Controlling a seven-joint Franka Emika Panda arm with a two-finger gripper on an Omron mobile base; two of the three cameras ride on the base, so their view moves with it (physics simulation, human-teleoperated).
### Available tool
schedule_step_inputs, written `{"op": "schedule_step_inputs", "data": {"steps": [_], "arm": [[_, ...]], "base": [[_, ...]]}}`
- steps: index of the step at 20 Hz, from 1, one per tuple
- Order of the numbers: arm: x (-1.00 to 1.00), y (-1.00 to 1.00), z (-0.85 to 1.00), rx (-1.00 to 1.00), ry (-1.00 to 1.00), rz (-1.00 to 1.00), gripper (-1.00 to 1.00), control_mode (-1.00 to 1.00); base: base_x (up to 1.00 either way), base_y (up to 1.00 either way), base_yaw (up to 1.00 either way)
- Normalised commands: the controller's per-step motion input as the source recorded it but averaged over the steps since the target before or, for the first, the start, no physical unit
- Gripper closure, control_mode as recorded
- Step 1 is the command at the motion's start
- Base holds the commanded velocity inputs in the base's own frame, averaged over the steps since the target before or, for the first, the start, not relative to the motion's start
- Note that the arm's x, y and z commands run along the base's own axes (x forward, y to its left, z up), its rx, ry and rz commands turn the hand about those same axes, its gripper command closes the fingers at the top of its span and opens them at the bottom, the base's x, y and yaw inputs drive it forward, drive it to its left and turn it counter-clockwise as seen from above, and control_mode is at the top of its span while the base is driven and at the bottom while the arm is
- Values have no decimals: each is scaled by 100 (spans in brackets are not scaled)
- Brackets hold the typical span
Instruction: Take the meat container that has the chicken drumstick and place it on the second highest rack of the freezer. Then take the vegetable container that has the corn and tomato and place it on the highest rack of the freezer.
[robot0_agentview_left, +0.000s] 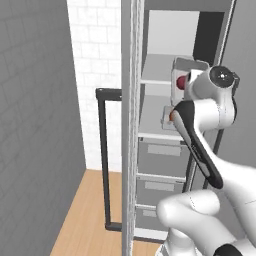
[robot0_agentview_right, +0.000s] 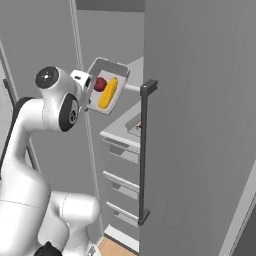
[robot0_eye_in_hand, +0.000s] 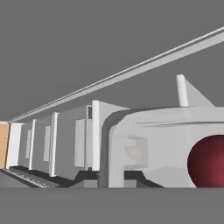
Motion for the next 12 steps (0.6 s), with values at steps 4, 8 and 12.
{"op": "schedule_step_inputs", "data": {"steps": [4,8,12], "arm": [[70,-2,3,11,1,-1,100,-100],[72,-12,9,0,11,-2,100,-100],[61,-28,18,0,3,-5,100,-100]], "base": [[0,0,0],[0,0,0],[0,0,0]]}}
